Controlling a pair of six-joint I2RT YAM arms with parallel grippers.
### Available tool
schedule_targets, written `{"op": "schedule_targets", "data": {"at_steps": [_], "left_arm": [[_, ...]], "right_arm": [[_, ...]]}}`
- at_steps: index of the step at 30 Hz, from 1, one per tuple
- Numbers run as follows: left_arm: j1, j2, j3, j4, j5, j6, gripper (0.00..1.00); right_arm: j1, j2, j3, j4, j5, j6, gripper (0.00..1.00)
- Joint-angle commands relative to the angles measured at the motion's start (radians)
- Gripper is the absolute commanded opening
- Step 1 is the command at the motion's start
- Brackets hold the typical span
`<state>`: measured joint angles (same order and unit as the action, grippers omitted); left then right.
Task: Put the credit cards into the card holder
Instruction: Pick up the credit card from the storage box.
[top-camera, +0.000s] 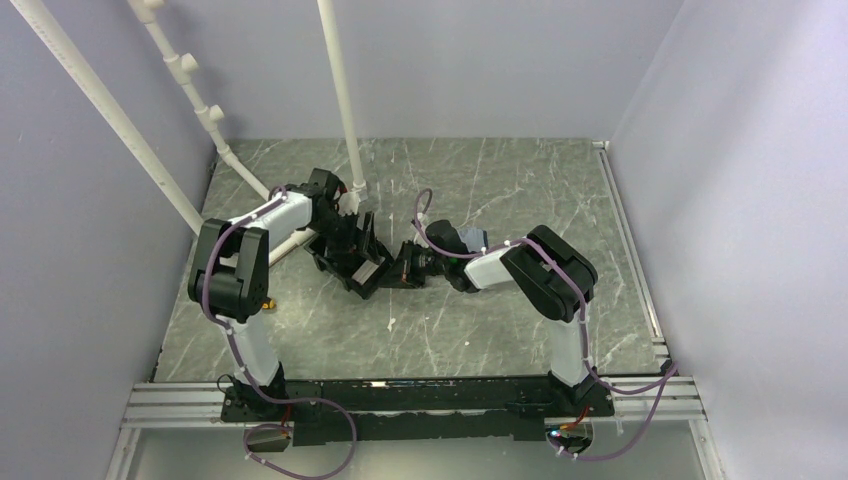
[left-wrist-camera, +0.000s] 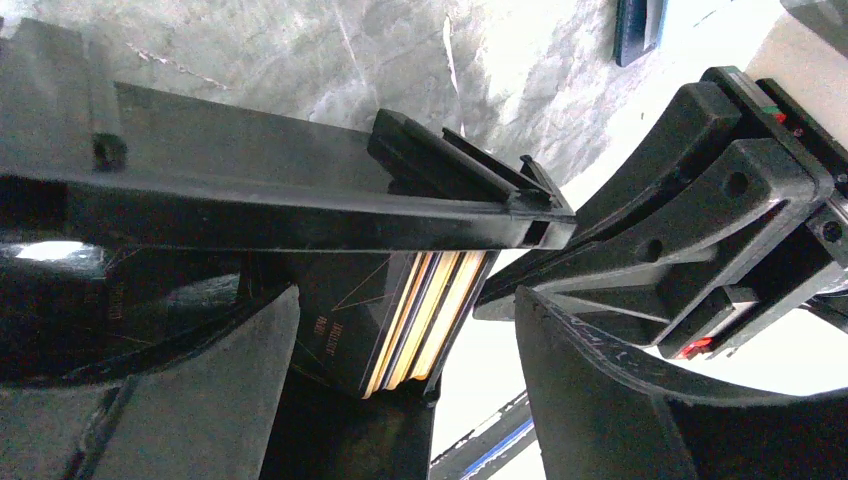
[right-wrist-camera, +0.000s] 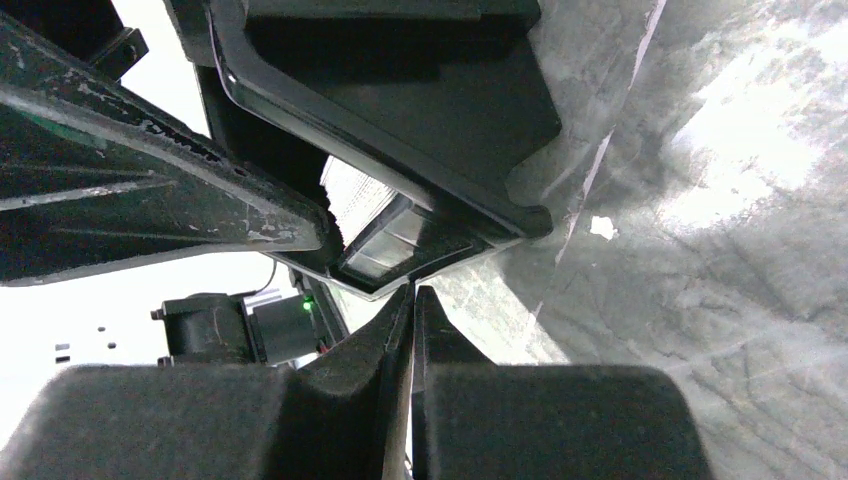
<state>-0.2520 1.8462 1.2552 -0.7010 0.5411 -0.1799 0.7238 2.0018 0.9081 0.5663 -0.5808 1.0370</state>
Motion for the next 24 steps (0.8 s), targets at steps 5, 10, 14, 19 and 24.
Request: {"op": "schedule_targets", "data": {"at_steps": [5, 10, 14, 19, 24], "left_arm": [[-0.001, 0.026, -0.023, -0.015, 0.079, 0.030, 0.84], [-0.001, 0.015, -0.062, 0.023, 0.224, 0.007, 0.80], [0.000, -0.001, -0.076, 0.012, 0.227, 0.009, 0.73], [0.000, -0.014, -0.080, 0.003, 0.200, 0.009, 0.69], [-0.001, -0.054, -0.075, 0.009, 0.180, 0.008, 0.74]], "right_arm": [[0.003, 0.023, 0.058, 0.012, 0.003, -0.020, 0.05], [0.002, 0.020, 0.077, -0.024, 0.006, -0.041, 0.05], [-0.002, 0.021, 0.086, -0.044, 0.011, -0.055, 0.05], [-0.009, 0.023, 0.089, -0.052, 0.010, -0.058, 0.04], [-0.009, 0.020, 0.092, -0.066, 0.012, -0.066, 0.04]]}}
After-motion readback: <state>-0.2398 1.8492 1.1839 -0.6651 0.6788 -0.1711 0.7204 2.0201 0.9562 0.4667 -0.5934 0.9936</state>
